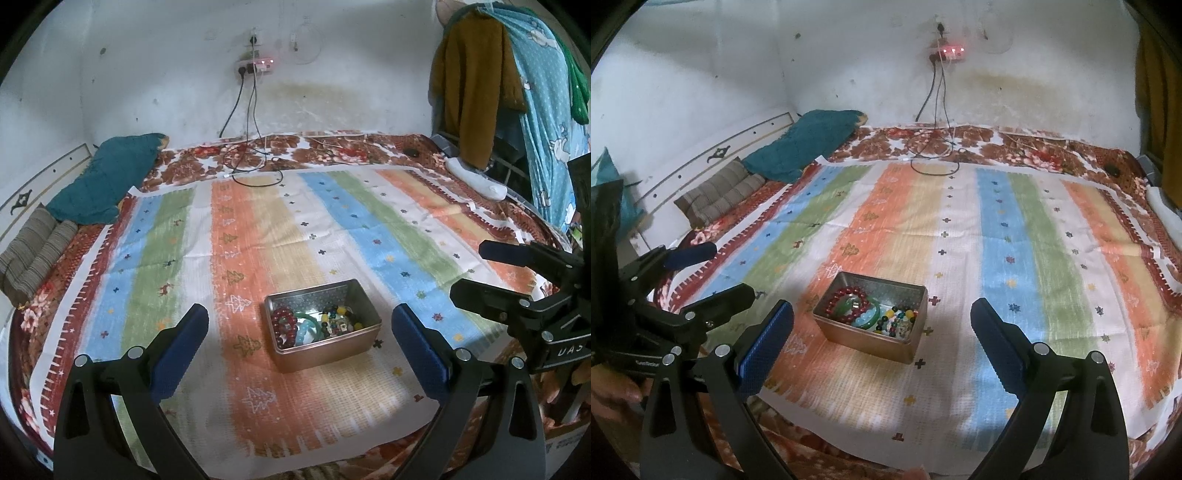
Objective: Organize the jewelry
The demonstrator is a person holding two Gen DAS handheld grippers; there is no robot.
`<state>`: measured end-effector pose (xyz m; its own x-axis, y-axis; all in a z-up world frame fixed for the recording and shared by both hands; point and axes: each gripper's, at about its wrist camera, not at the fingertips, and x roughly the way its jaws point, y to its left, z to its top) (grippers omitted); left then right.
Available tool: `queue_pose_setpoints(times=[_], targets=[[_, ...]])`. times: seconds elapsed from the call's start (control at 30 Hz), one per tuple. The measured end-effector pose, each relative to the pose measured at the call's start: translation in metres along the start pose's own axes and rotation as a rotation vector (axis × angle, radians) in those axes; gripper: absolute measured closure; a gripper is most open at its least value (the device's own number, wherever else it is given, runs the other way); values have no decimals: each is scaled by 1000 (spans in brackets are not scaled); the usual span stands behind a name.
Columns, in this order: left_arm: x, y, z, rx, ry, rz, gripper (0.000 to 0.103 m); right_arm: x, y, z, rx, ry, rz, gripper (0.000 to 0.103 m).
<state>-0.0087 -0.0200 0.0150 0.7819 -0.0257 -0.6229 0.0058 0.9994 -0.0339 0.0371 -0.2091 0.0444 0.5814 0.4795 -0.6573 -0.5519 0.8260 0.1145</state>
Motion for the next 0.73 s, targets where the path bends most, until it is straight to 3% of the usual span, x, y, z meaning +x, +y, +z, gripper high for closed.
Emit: queue_pose_setpoints(times=[0.73], targets=[[0,0,1,-5,1,-4,6,0,7,-2,9,-9,-3,5]])
